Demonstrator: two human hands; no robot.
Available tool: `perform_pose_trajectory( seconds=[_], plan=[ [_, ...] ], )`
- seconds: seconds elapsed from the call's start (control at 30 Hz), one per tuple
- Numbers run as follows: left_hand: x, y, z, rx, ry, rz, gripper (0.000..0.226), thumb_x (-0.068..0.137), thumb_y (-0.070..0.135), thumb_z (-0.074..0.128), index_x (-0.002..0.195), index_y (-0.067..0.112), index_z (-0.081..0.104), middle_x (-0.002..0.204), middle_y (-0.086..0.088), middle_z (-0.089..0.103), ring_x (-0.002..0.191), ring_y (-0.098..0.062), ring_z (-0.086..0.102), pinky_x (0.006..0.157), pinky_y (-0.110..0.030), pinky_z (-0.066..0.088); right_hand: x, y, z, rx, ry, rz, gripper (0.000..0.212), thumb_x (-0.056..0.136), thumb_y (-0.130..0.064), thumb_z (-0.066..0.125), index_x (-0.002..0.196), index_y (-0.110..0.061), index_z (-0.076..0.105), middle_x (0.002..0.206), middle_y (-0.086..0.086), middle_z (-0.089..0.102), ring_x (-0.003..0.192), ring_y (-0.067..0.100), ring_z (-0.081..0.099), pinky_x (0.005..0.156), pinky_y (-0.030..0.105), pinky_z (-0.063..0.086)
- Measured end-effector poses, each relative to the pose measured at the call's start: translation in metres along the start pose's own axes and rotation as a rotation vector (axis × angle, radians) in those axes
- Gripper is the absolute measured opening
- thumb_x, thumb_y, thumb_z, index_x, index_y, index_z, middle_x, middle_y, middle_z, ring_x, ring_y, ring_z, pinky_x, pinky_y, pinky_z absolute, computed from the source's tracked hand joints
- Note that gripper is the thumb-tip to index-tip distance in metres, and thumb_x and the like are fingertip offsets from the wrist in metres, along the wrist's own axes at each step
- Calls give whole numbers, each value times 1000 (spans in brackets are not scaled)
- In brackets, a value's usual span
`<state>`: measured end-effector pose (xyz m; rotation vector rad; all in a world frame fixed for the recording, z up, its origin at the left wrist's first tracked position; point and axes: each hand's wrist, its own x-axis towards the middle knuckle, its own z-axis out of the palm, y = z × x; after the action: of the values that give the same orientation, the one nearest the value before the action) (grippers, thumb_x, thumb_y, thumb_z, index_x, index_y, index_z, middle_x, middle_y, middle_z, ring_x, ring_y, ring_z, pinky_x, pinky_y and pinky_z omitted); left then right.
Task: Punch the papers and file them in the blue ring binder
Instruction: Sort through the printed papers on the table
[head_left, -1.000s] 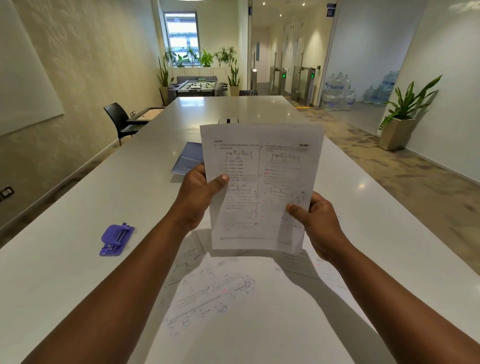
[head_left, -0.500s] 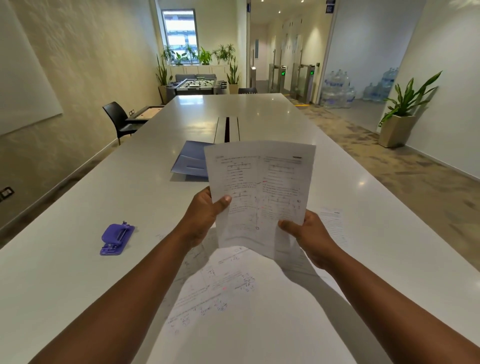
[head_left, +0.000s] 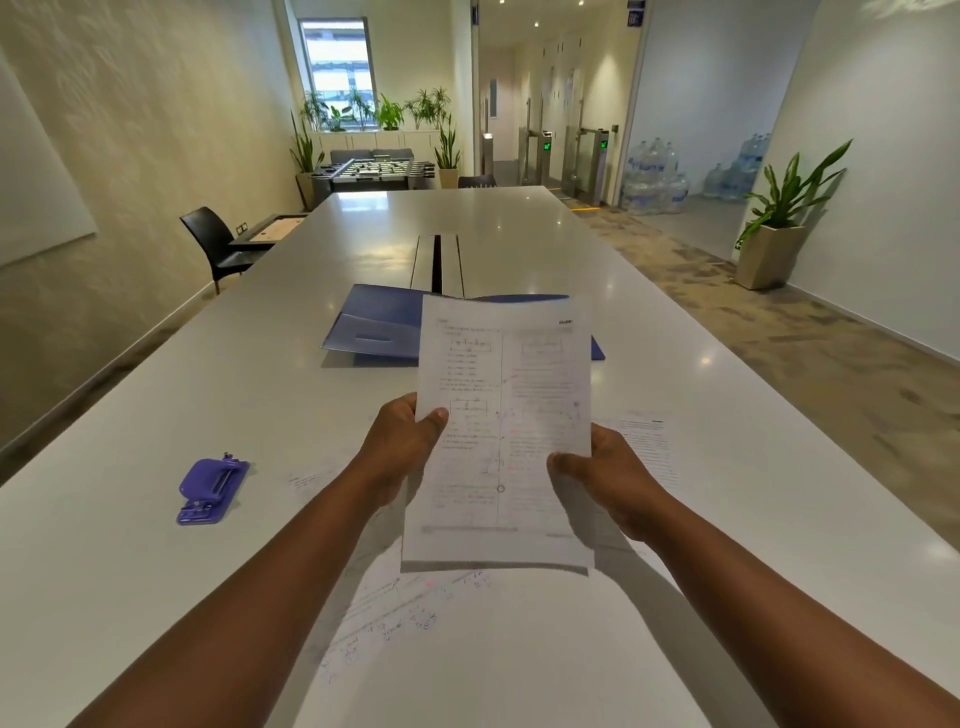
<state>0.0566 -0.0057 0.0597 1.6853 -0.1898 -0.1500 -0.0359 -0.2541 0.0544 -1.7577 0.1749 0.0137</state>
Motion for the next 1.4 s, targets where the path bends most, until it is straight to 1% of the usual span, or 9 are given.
perform_pose_trajectory(
  seconds=[0.17, 0.3, 0.4, 0.5, 0.67, 0.87, 1.1, 1.2, 1.4],
  plan=[
    [5, -31, 10, -57, 38, -202, 8, 97, 20, 66, 97, 25, 72, 93, 3, 80, 81, -21, 78, 65, -34, 62, 7, 14, -19, -142, 71, 125, 30, 93, -4, 63, 115, -21, 73, 107, 2, 79, 77, 13, 74, 67, 27, 59],
    [5, -52, 8, -22, 90, -261, 13, 98, 13, 63, 93, 22, 71, 89, 2, 80, 75, -17, 78, 59, -26, 59, 9, 26, -43, -581, 297, 242, 64, 85, -30, 76, 143, -14, 55, 142, 9, 60, 120, 29, 61, 97, 40, 51],
    [6, -63, 8, -33, 90, -288, 18, 98, 4, 59, 92, 17, 70, 94, -4, 79, 82, -23, 77, 68, -30, 60, 9, 30, -57, -820, 371, 342, 73, 81, -52, 75, 139, -14, 53, 142, 14, 45, 131, 39, 47, 102, 46, 47],
    [7, -71, 9, 33, 98, -304, 16, 98, 1, 57, 92, 13, 67, 100, -7, 74, 96, -30, 71, 88, -39, 57, 10, 33, -67, -800, 363, 404, 77, 81, -57, 74, 138, -11, 50, 137, 17, 43, 129, 41, 48, 102, 46, 46],
    [1, -67, 12, 233, 134, -256, 20, 97, 9, 59, 82, 20, 65, 80, 6, 71, 73, -13, 68, 53, -20, 48, 10, 40, -73, -833, 365, 432, 87, 77, -62, 76, 139, -10, 46, 138, 17, 43, 131, 41, 46, 103, 45, 43],
    [-4, -65, 17, 341, 138, -199, 16, 100, 12, 55, 90, 21, 62, 85, 11, 66, 76, -10, 64, 55, -21, 45, 10, 50, -70, -944, 349, 463, 104, 67, -75, 74, 143, -13, 38, 141, 14, 42, 133, 39, 42, 105, 47, 41],
    [0, -69, 13, 361, 121, -197, 9, 101, 14, 55, 102, 15, 63, 98, 1, 67, 84, -16, 65, 66, -26, 49, 20, 49, -75, -977, 284, 372, 94, 70, -68, 78, 139, -16, 41, 140, 14, 47, 131, 38, 45, 102, 47, 46],
    [1, -72, 11, 359, 113, -190, 11, 101, 14, 55, 107, 15, 64, 102, 1, 67, 84, -12, 63, 65, -24, 47, 17, 49, -82, -1039, 344, 373, 101, 68, -80, 72, 140, -15, 42, 140, 13, 48, 130, 36, 47, 100, 47, 46],
    [5, -76, 9, 368, 104, -207, 24, 102, 16, 54, 122, 8, 65, 113, -3, 68, 99, -25, 65, 78, -30, 51, 14, 49, -97, -978, 355, 485, 109, 63, -78, 78, 141, -11, 41, 141, 14, 46, 134, 36, 43, 105, 49, 43]
  ],
)
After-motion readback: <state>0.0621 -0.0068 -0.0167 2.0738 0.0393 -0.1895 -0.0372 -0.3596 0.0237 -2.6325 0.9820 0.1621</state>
